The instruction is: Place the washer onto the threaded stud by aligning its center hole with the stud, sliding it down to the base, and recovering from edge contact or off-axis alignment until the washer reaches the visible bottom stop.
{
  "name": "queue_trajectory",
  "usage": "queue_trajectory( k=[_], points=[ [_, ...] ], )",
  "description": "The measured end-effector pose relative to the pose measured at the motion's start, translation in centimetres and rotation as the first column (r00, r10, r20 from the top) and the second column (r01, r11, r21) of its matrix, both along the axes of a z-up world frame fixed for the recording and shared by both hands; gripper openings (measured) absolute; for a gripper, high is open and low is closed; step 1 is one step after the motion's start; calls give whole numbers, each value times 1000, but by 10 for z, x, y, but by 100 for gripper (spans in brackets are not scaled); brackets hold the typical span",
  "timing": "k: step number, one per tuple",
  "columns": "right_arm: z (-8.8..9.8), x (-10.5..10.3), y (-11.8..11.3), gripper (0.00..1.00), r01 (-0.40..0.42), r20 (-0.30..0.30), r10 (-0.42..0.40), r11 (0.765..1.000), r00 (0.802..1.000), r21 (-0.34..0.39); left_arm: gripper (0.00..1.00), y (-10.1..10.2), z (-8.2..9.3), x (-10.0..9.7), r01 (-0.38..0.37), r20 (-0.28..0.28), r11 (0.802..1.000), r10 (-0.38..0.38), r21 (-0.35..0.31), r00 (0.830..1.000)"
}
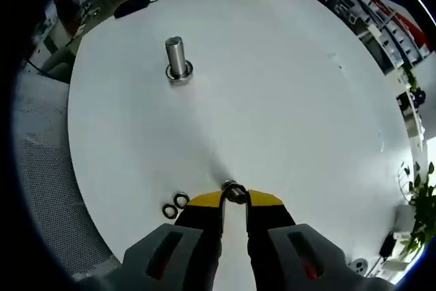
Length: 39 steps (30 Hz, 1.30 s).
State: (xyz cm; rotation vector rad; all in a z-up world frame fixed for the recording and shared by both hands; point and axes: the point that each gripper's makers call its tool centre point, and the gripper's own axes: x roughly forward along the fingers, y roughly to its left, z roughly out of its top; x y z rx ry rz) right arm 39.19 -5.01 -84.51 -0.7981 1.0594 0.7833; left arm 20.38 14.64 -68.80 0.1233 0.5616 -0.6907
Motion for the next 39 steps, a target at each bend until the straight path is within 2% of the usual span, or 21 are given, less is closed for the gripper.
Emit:
queue_trajectory(
  k=[15, 23, 33, 39],
  points=[
    [-9, -15, 7, 14, -20, -32, 19, 999, 999, -34, 22, 2, 1, 1, -13, 4, 1000, 13, 0, 1000],
    [-14, -12, 5, 14, -34, -49, 32, 998, 998, -49, 22, 3, 0, 1, -13, 5, 1000, 13, 4, 1000],
    [-12, -13, 5, 14, -4, -57, 2, 1000, 998, -27, 22, 3, 2, 1, -13, 5, 1000, 13, -3, 1000],
    [-11, -13, 5, 16, 44, -68, -44, 999, 997, -1, 22, 2, 1, 1, -11, 3, 1000, 11, -2, 1000]
  ],
)
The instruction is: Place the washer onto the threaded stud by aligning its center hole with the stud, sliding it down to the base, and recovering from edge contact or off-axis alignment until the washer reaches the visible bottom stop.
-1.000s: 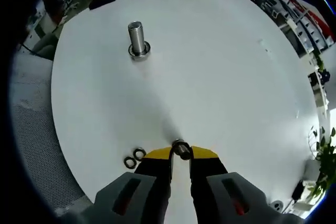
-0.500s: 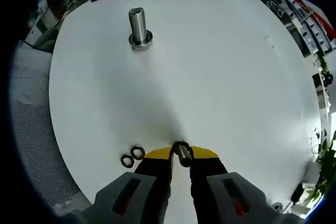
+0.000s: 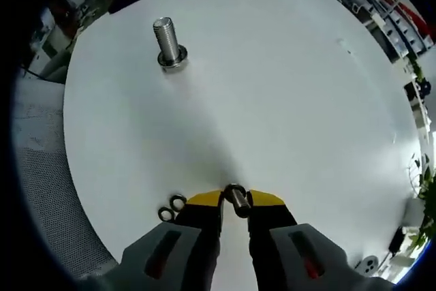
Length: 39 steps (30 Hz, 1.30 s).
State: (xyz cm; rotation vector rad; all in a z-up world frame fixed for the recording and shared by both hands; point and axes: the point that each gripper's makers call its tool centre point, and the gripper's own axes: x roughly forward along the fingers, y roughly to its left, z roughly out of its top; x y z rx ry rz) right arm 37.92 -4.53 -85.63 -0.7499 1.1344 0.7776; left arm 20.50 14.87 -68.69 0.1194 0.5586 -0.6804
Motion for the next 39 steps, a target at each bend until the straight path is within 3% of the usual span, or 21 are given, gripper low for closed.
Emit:
queue_trajectory(
  k=[11, 23, 39],
  points=[
    [4, -6, -6, 18, 2, 0, -2, 1000, 1000, -10, 22, 0, 0, 0, -3, 2, 1000, 3, -1, 1000],
    [8, -18, -19, 18, 100, -4, -99, 994, 995, 34, 22, -2, 1, -1, 8, 2, 1000, -8, -4, 1000],
    [11, -36, -27, 18, 111, -1, -111, 993, 994, 28, 22, -5, 3, -2, 26, 7, 999, -26, -22, 1000]
  ],
)
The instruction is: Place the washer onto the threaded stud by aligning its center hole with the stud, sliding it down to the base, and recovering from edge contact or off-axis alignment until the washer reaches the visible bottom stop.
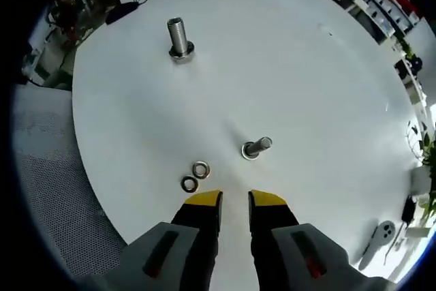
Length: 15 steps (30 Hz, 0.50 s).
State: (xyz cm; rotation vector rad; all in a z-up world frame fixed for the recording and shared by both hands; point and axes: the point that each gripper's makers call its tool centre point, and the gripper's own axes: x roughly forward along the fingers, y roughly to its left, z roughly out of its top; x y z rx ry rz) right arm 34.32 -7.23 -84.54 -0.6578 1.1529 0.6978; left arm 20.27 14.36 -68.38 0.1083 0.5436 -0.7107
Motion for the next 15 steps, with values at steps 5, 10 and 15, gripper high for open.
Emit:
queue_trajectory(
  k=[5, 10, 15],
  points=[
    [-5, -6, 6, 18, -7, -17, 7, 1000, 1000, 11, 22, -1, 0, -1, 8, 0, 1000, -8, 3, 1000],
    [-9, -12, 15, 18, -11, -36, 12, 999, 999, 30, 22, -1, 1, -1, 9, 5, 1000, -9, -3, 1000],
    [-15, -21, 23, 18, -22, -58, 24, 999, 998, 37, 23, -1, 2, -1, 7, 11, 1000, -6, -5, 1000]
  ],
)
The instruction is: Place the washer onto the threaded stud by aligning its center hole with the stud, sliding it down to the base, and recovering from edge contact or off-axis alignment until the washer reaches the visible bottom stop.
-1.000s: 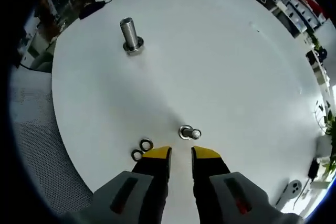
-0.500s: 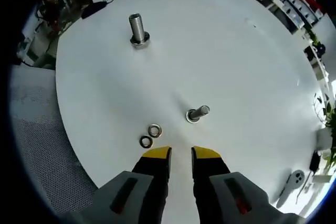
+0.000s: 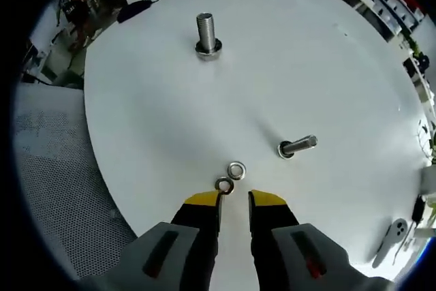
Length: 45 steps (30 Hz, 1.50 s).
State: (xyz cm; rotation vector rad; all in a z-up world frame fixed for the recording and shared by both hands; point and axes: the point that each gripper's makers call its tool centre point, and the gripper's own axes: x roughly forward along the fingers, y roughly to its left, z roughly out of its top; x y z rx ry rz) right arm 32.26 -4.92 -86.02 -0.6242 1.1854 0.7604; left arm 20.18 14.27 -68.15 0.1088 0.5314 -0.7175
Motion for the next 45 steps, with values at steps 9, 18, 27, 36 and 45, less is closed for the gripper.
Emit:
queue_trajectory(
  k=[9, 18, 27, 36, 45],
  points=[
    [-8, -2, 7, 18, -10, -12, 10, 1000, 1000, -2, 23, -1, -1, 0, 4, -1, 1000, -4, 0, 1000],
    [-14, -5, 7, 18, -1, -26, 1, 1000, 1000, -6, 23, -1, -1, -1, 7, -3, 1000, -7, 1, 1000],
    [-15, -5, 8, 17, -24, -14, 24, 1000, 1000, -3, 22, -1, -1, 0, 7, -5, 1000, -7, 5, 1000],
    [-15, -8, 3, 16, -69, -15, 69, 997, 998, -16, 22, -1, -2, -1, 12, -4, 1000, -12, 8, 1000],
    [-17, -8, 4, 16, -97, -61, 93, 992, 994, -78, 22, -1, -1, 0, 9, -4, 1000, -9, 0, 1000]
  ],
)
